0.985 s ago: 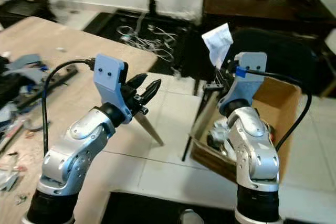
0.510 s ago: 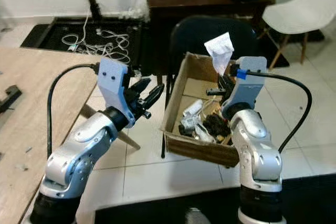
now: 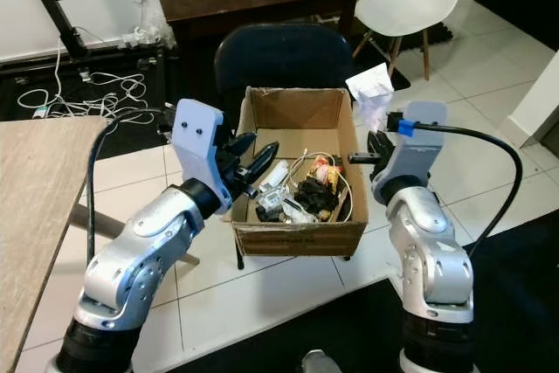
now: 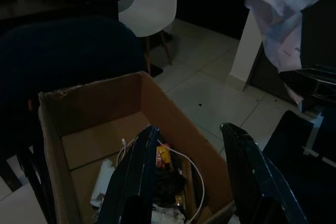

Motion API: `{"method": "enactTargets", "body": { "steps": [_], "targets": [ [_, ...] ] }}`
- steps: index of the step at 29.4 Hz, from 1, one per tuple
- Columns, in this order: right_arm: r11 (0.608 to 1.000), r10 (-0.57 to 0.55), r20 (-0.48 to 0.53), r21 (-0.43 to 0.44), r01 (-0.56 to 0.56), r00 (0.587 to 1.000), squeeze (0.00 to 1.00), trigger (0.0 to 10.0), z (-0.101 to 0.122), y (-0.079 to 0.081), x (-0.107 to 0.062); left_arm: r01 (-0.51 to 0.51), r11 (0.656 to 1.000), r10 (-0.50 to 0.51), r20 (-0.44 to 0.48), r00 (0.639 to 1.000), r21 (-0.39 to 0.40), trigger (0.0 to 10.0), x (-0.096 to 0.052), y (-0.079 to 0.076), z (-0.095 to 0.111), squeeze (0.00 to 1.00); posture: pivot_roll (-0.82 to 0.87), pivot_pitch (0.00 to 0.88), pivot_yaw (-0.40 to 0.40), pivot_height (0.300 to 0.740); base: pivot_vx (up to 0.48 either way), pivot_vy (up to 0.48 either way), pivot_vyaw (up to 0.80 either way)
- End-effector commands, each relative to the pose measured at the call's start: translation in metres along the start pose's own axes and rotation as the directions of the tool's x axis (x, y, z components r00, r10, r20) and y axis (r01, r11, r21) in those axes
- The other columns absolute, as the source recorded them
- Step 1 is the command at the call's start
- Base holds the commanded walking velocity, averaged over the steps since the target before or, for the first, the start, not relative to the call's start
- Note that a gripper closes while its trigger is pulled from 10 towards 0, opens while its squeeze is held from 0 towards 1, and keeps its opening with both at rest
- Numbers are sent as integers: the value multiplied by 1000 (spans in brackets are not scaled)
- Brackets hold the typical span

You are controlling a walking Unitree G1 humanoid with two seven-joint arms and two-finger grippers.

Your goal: Picking trash to rubbish bin

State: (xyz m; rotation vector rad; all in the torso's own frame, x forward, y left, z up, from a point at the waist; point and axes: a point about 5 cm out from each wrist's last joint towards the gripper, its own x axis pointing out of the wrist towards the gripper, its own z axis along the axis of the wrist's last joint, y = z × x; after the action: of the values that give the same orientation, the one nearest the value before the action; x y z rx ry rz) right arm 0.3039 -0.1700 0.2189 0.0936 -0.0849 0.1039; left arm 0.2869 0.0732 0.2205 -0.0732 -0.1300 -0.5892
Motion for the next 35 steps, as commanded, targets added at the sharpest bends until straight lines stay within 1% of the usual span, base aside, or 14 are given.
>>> {"method": "enactTargets", "body": {
  "steps": [1, 3, 5, 12, 22, 24, 35],
  "targets": [
    [1000, 1, -12, 14, -1, 1000, 0, 10000, -2, -1, -2, 7, 1000, -7, -15, 1000, -11, 10000, 2, -2, -3, 0, 19, 158, 41, 740, 0, 0, 0],
    [1000, 1, -14, 17, -1, 1000, 0, 10000, -2, 0, -2, 13, 1000, -13, -12, 1000, -20, 10000, 2, -3, -3, 0, 17, 158, 43, 740, 0, 0, 0],
    [1000, 4, -21, 21, -4, 1000, 0, 10000, -4, 0, -2, 45, 998, -45, 0, 999, -48, 10000, 2, -8, -1, 0, 17, 158, 43, 740, 135, 0, 0],
    [1000, 4, -32, 17, -3, 999, 0, 10000, -6, -1, -2, 70, 996, -69, 9, 998, -53, 10000, 2, -11, 0, 0, 17, 158, 43, 740, 319, 0, 0],
    [1000, 3, -47, 14, -2, 999, 0, 10000, -8, -2, -2, 73, 996, -73, 8, 997, -56, 10000, 1, -11, 0, 0, 16, 167, 47, 740, 363, 0, 0],
    [1000, 3, -51, 14, -3, 999, 0, 10000, -8, -2, -2, 68, 996, -67, 20, 998, -55, 10000, 1, -11, 0, 0, 19, 173, 46, 740, 0, 0, 0],
    [1000, 6, -67, 12, -5, 998, 0, 10000, -11, -2, -2, 71, 997, -71, 16, 997, -42, 10000, 1, -11, 0, 0, 19, 173, 46, 740, 0, 0, 0]
  ]
}}
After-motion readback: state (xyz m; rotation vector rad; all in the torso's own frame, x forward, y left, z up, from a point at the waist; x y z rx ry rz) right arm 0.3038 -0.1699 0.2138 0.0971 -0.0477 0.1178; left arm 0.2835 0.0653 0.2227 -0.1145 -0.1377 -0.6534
